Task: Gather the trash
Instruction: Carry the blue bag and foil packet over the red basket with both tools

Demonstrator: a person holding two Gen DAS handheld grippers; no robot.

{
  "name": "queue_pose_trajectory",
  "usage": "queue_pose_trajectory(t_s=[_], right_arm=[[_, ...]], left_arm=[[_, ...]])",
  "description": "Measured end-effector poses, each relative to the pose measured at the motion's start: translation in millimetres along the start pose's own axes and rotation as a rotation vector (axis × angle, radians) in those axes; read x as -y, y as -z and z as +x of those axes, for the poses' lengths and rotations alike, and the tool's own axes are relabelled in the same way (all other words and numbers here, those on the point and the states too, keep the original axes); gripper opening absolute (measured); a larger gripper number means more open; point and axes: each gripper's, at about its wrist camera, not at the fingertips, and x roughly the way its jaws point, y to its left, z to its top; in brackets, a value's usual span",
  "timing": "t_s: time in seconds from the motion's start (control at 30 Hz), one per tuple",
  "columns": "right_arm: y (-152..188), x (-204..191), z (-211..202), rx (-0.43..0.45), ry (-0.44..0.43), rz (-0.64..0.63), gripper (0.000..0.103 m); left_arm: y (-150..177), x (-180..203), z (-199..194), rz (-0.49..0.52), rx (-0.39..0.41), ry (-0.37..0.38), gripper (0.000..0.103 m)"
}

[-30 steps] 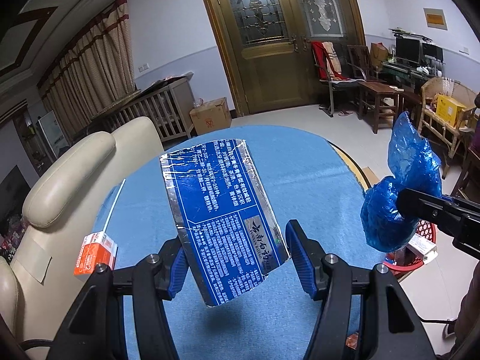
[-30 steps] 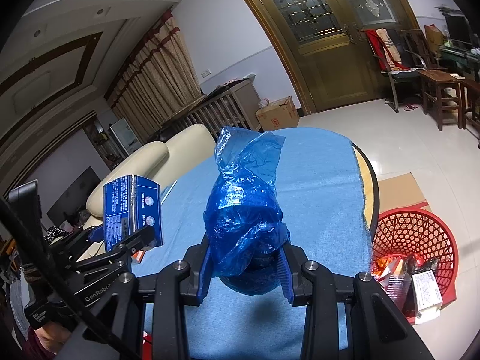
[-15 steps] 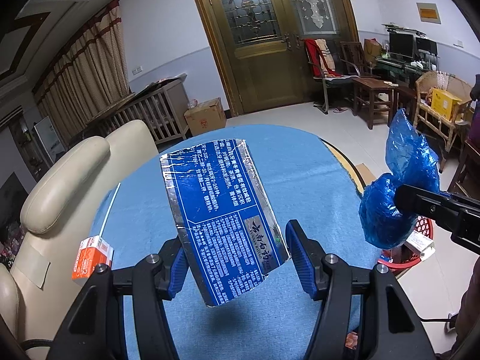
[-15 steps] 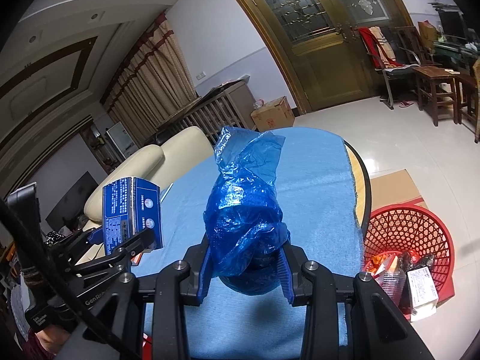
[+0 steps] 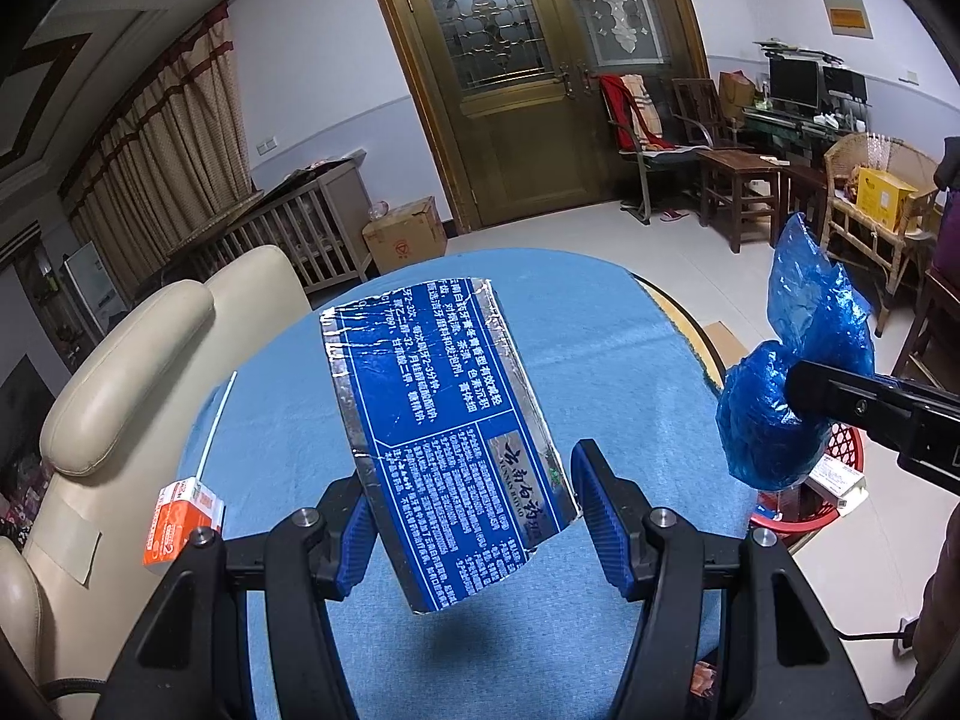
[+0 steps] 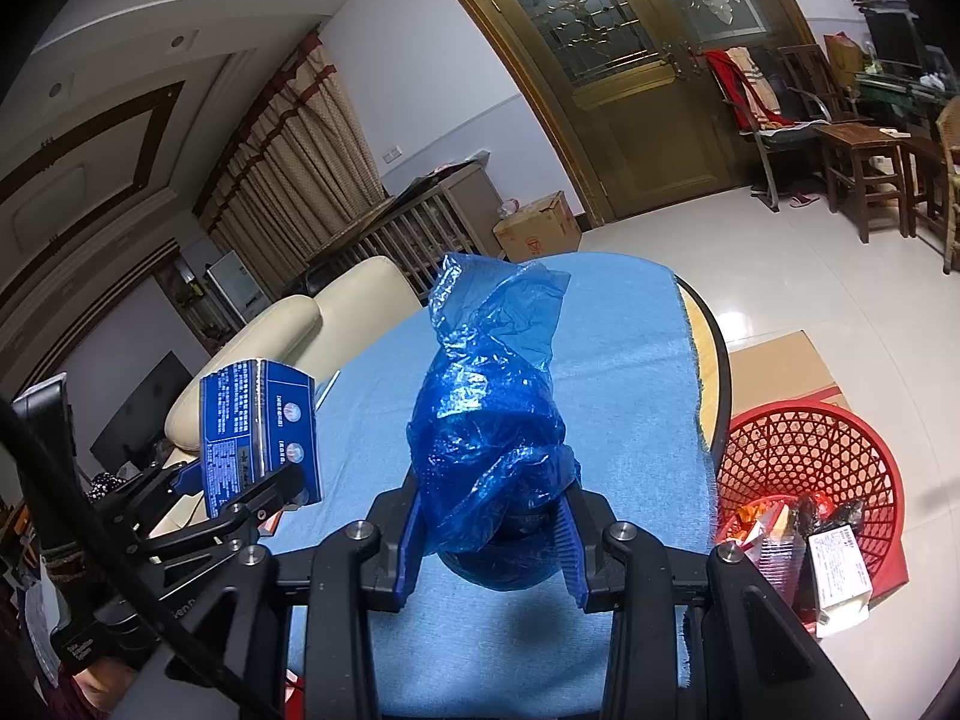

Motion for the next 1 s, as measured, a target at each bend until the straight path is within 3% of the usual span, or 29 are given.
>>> queue_pose_trajectory(t_s=[1.0], right_arm=[[2.8,27.4,-7.1,-0.001,0.012,0.092,0.040]], left_arm=[[-2.5,19.4,6.0,0.072,-0.013,0.009,0.063]])
